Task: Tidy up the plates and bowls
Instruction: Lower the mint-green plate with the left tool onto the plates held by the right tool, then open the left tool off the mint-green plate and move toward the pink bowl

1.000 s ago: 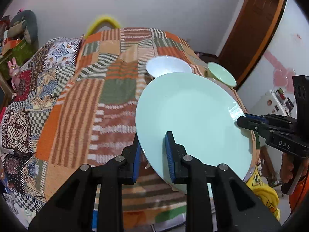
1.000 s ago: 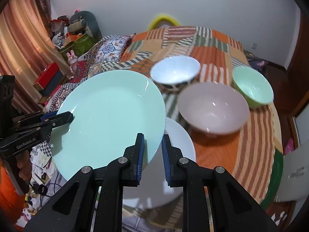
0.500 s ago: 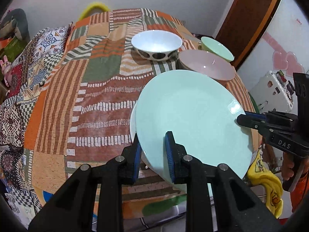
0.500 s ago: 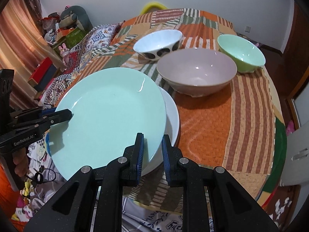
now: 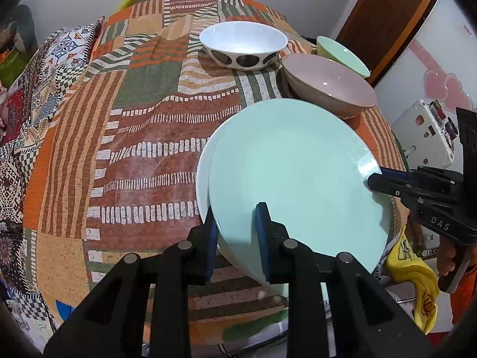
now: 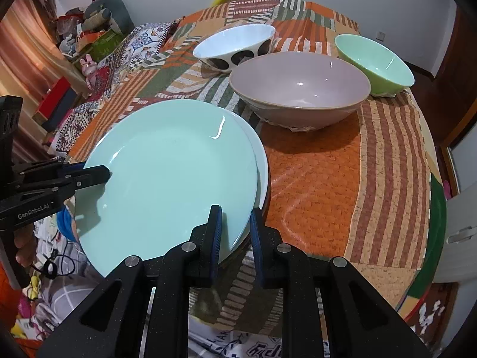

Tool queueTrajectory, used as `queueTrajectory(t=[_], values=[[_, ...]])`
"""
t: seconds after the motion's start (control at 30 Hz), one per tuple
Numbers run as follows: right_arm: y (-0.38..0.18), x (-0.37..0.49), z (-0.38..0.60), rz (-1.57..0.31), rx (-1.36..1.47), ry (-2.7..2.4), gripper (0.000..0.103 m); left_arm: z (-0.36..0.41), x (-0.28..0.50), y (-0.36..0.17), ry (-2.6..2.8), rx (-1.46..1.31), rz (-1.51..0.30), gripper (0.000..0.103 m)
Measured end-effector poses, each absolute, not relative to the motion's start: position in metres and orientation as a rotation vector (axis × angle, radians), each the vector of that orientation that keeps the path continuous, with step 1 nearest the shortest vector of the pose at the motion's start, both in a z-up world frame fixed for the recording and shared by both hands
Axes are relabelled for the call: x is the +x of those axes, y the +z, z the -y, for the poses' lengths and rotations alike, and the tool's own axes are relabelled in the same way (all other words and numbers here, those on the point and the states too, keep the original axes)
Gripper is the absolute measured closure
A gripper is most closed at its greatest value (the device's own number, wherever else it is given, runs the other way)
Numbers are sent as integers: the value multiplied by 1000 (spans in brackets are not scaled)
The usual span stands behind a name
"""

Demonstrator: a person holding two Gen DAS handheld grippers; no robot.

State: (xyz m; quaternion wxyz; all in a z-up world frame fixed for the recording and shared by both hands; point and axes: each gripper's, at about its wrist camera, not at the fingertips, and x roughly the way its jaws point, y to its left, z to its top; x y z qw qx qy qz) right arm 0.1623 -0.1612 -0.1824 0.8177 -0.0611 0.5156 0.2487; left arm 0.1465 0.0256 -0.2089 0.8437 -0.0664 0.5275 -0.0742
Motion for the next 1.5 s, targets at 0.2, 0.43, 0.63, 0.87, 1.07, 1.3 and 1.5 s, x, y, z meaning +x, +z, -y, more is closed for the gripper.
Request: queueTrajectory(t=[0.2, 0.43, 0.63, 0.87, 1.07, 1.3, 1.5], values=[[-184, 165, 158, -1102, -149, 522, 86, -32, 156, -216, -161, -171, -1135, 78], [-185, 168, 157, -1102, -161, 521, 86, -33, 157, -219, -172, -165, -1130, 78], [-184, 165, 154, -1078, -217, 522, 83, -21, 157, -220, -138, -51, -1117, 79], [-181, 165, 146, -1049, -240, 542, 82, -24, 153, -220, -110, -29, -1118, 78], [-170, 169, 157, -1023, -181, 535, 81, -31, 155, -202, -103, -66, -1085, 78], [-146, 168, 178, -935, -142, 485, 69, -16, 167, -159, -134, -83, -981, 69], [-124, 176, 201, -850, -92, 431, 63, 6, 192, -138, -157, -85, -923, 53]])
